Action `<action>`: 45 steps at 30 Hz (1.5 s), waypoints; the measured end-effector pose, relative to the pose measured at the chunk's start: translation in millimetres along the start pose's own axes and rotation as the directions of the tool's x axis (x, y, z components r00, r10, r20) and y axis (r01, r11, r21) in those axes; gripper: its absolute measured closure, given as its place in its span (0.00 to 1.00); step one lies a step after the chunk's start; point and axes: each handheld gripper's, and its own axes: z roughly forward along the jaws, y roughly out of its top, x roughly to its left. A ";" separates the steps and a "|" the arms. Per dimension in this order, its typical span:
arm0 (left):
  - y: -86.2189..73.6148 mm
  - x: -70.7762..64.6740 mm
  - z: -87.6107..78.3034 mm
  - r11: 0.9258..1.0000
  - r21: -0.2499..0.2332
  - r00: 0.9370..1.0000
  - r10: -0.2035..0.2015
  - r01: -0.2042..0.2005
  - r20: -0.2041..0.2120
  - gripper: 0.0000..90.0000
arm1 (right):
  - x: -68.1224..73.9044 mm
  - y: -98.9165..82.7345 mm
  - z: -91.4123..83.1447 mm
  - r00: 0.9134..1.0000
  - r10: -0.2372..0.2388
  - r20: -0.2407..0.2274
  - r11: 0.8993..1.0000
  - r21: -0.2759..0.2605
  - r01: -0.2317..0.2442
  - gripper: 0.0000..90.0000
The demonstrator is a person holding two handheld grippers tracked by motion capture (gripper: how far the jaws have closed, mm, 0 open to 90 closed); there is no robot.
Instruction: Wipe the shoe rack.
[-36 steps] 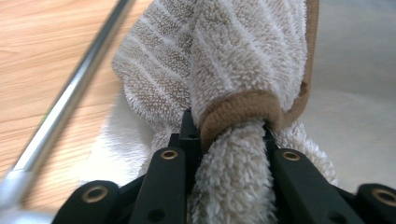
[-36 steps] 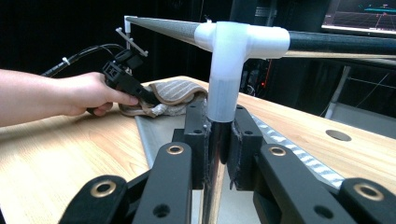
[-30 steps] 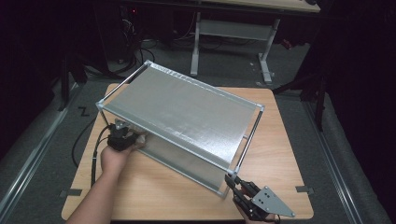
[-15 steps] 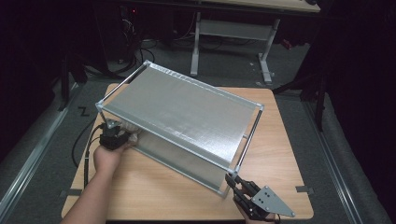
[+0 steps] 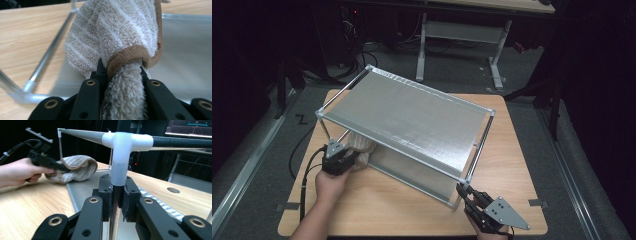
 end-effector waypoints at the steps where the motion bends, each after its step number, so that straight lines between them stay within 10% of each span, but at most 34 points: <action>1: -1.9 -4.6 -4.6 1.000 -0.006 1.000 0.011 -0.011 0.012 0.82 | -0.1 0.0 0.2 1.000 0.003 0.001 1.000 0.000 -0.003 0.89; 14: -2.3 -27.9 -57.7 0.993 -0.091 0.988 0.081 -0.070 0.132 0.82 | -0.5 -1.0 -0.3 1.000 0.008 -0.002 1.000 -0.007 -0.008 0.89; 25: -18.8 -27.5 -104.9 0.975 -0.208 0.986 0.104 -0.075 0.132 0.82 | 0.1 -1.1 -0.5 1.000 0.014 0.004 1.000 -0.008 -0.014 0.89; 30: -14.3 -24.6 -119.9 0.956 -0.288 0.988 0.086 -0.046 0.130 0.82 | -0.1 -1.0 -0.3 1.000 0.015 0.002 1.000 -0.008 -0.015 0.89; 37: -13.0 -23.0 -127.8 0.950 -0.306 0.989 0.099 -0.059 0.114 0.82 | -0.6 -1.2 -0.4 1.000 0.019 0.002 1.000 -0.007 -0.019 0.89; 45: -9.1 -19.4 -145.6 0.916 -0.400 0.987 0.088 -0.028 0.132 0.82 | -0.4 -1.0 -0.3 1.000 0.015 0.006 1.000 -0.009 -0.015 0.89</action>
